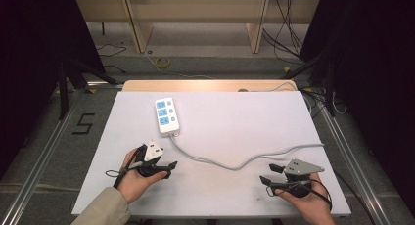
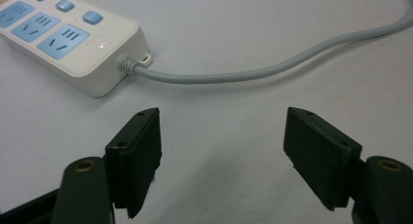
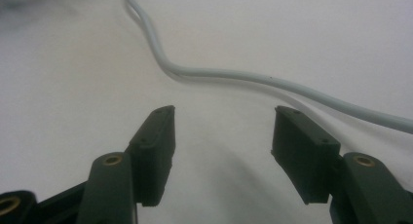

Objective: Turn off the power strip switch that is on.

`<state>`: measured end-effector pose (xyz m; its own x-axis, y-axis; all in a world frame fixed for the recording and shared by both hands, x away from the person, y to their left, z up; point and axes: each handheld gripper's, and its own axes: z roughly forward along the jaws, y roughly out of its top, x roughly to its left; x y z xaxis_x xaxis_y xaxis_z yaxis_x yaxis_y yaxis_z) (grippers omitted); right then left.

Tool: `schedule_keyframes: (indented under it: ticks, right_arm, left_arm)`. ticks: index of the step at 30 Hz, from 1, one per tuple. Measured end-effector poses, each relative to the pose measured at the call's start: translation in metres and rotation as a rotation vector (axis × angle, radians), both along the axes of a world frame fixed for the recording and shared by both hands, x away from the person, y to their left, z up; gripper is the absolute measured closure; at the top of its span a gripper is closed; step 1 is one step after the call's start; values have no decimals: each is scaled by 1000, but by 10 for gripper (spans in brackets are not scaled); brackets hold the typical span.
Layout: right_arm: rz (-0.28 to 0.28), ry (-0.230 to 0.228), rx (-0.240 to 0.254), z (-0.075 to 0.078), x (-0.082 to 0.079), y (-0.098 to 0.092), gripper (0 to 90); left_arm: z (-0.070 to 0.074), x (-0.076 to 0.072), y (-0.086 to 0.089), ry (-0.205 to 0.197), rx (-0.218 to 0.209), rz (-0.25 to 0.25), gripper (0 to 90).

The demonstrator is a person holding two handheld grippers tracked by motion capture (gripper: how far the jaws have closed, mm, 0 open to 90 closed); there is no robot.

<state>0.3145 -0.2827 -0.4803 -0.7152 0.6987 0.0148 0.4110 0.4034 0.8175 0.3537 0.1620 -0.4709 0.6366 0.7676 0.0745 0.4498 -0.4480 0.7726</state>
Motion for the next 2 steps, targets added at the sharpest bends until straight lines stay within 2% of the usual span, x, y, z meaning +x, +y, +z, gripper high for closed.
schedule_keyframes:
  ticks: [2]
  right_arm:
    - [0, 3, 3, 0, -1, 0, 422]
  left_arm:
    - [-1, 0, 1, 6, -6, 5, 294]
